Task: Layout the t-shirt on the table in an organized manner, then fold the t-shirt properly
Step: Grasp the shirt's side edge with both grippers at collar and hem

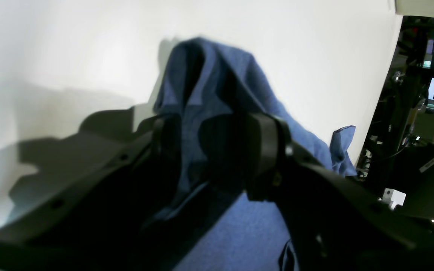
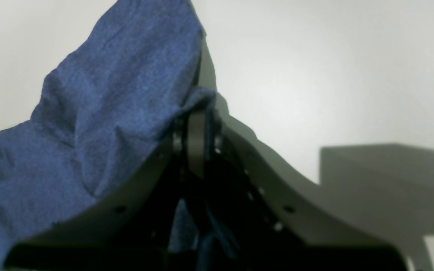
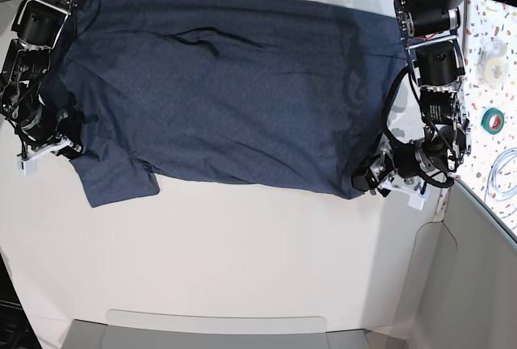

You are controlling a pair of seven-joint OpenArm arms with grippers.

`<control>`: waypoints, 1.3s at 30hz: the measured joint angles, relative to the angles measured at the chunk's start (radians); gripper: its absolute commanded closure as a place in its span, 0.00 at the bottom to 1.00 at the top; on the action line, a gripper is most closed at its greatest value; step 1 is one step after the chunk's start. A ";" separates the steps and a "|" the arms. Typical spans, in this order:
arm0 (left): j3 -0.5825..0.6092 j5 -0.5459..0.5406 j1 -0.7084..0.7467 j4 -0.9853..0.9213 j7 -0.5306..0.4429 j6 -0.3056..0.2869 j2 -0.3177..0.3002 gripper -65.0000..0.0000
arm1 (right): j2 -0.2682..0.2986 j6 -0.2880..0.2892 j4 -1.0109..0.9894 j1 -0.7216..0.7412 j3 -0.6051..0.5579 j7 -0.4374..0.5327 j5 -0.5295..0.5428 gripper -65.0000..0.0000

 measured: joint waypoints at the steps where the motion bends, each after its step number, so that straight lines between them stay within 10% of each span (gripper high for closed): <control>1: 0.000 0.000 0.000 0.000 -0.001 0.000 0.000 0.58 | 0.000 0.000 0.000 0.000 0.000 0.000 0.000 0.99; 39: -0.191 -0.133 0.015 -0.089 0.105 0.004 0.027 0.53 | -0.002 0.000 0.000 -0.009 -0.003 0.011 0.009 0.99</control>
